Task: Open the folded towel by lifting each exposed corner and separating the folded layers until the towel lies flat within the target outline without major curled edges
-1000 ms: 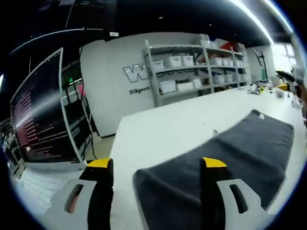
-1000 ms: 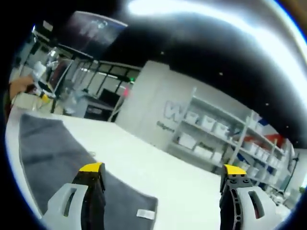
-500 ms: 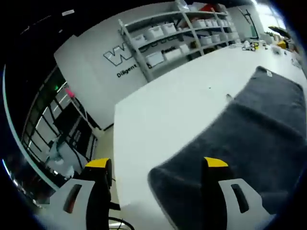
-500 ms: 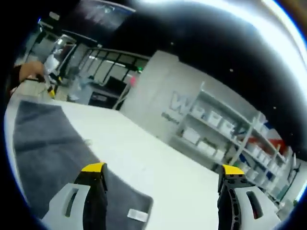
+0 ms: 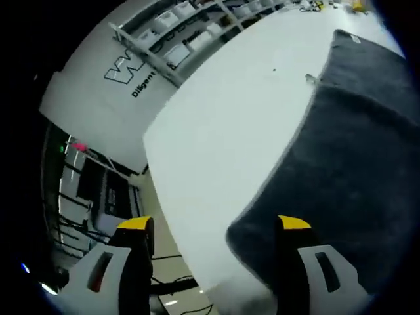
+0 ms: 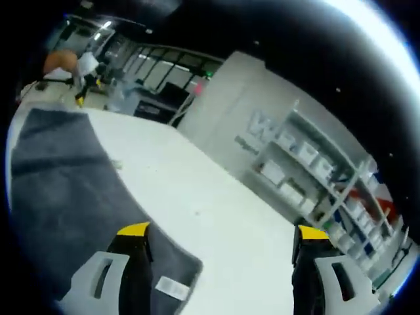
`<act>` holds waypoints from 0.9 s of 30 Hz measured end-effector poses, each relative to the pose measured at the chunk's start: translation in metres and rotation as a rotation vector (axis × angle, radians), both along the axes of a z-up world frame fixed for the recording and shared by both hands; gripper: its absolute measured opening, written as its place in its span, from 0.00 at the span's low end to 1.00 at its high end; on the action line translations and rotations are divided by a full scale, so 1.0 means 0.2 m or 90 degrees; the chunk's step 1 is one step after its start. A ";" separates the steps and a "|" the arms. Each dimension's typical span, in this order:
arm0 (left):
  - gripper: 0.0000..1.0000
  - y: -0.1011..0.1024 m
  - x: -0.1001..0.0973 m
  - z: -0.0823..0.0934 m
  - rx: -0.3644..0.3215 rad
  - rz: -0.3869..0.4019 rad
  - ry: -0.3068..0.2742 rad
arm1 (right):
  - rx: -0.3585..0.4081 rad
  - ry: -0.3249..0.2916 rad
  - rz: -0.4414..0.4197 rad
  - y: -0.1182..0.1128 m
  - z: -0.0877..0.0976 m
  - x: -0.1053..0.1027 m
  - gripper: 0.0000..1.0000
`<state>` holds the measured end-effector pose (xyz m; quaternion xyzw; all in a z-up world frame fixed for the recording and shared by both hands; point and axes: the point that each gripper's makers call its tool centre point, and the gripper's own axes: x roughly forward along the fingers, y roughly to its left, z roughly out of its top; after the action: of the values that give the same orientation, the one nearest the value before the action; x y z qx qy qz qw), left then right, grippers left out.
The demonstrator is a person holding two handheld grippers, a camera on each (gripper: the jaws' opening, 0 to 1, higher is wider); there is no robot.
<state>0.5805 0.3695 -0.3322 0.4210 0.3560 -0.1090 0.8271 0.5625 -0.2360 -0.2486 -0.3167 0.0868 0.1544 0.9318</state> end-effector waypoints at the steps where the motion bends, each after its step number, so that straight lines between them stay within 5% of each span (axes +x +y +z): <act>1: 0.72 0.00 0.01 -0.01 0.006 -0.002 0.004 | -0.002 0.007 0.002 0.00 -0.02 0.01 0.81; 7: 0.71 0.04 0.06 -0.09 0.074 -0.018 0.051 | -0.019 0.043 0.015 -0.02 -0.12 0.06 0.77; 13: 0.61 0.04 0.10 -0.14 0.071 -0.029 0.105 | -0.048 0.098 0.082 0.05 -0.24 0.11 0.64; 18: 0.61 0.05 0.08 -0.25 0.075 -0.041 0.204 | -0.058 0.138 0.087 0.03 -0.33 0.21 0.59; 27: 0.56 0.08 0.13 -0.30 0.092 -0.046 0.238 | -0.094 0.207 0.112 0.01 -0.49 0.22 0.49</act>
<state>0.6070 0.3863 -0.3919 0.4642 0.4949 -0.1887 0.7099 0.6073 -0.2347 -0.3462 -0.3616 0.2190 0.2777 0.8626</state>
